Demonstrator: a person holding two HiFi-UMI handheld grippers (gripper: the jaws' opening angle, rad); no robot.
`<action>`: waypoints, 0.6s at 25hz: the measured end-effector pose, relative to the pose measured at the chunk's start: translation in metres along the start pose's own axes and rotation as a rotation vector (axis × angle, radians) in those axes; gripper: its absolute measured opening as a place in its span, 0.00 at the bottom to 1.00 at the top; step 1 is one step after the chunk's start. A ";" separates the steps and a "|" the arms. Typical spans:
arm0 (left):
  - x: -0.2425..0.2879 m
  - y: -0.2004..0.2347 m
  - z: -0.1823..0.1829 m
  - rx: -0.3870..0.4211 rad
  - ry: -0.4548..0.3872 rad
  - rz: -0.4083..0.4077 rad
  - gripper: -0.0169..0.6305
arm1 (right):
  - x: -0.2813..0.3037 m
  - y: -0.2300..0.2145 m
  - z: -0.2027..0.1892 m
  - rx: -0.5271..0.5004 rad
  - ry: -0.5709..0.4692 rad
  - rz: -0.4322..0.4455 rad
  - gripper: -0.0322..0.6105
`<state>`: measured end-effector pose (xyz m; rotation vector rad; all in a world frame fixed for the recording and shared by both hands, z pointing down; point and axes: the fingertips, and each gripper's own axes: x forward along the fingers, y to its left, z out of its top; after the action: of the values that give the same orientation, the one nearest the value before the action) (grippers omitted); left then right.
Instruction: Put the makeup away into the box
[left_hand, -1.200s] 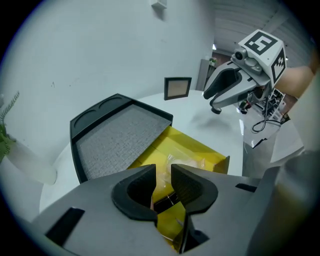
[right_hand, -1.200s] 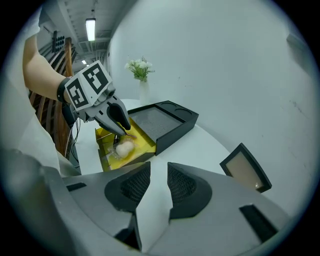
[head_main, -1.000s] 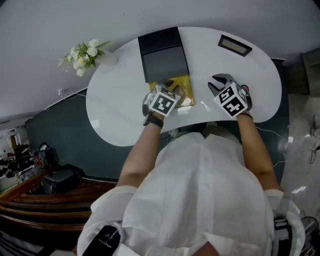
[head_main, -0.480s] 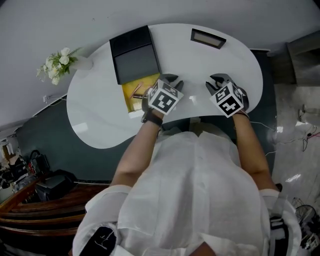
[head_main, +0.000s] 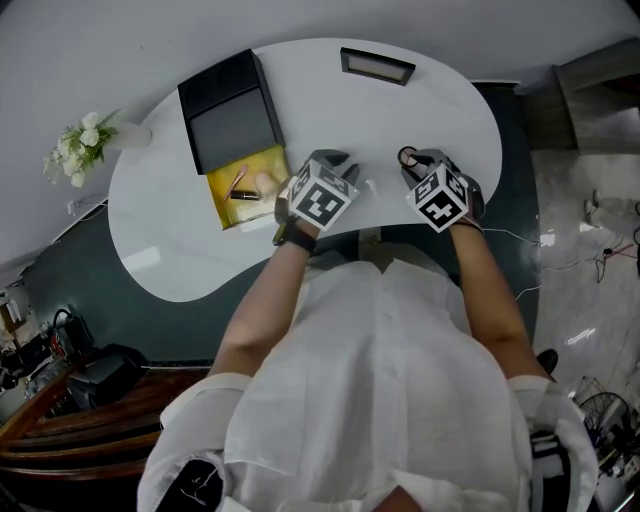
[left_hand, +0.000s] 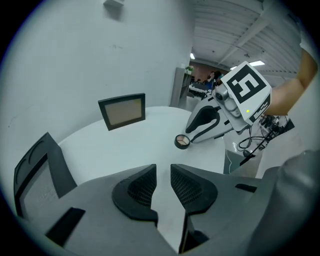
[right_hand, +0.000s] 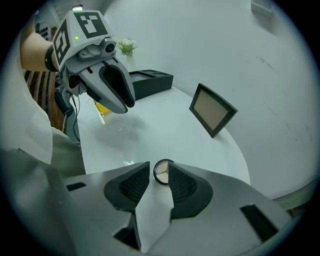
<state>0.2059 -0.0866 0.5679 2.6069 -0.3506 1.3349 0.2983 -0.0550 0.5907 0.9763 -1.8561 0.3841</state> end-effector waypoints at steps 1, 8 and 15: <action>0.002 -0.002 -0.001 -0.002 0.005 -0.002 0.18 | 0.002 -0.002 -0.003 0.002 0.003 -0.006 0.22; 0.011 -0.007 -0.007 -0.017 0.037 -0.013 0.18 | 0.021 -0.013 -0.013 0.031 0.017 0.010 0.37; 0.012 -0.006 -0.007 -0.031 0.045 -0.014 0.18 | 0.040 -0.016 -0.021 0.046 0.051 0.064 0.37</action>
<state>0.2094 -0.0806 0.5812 2.5458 -0.3429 1.3700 0.3147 -0.0705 0.6329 0.9319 -1.8428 0.4878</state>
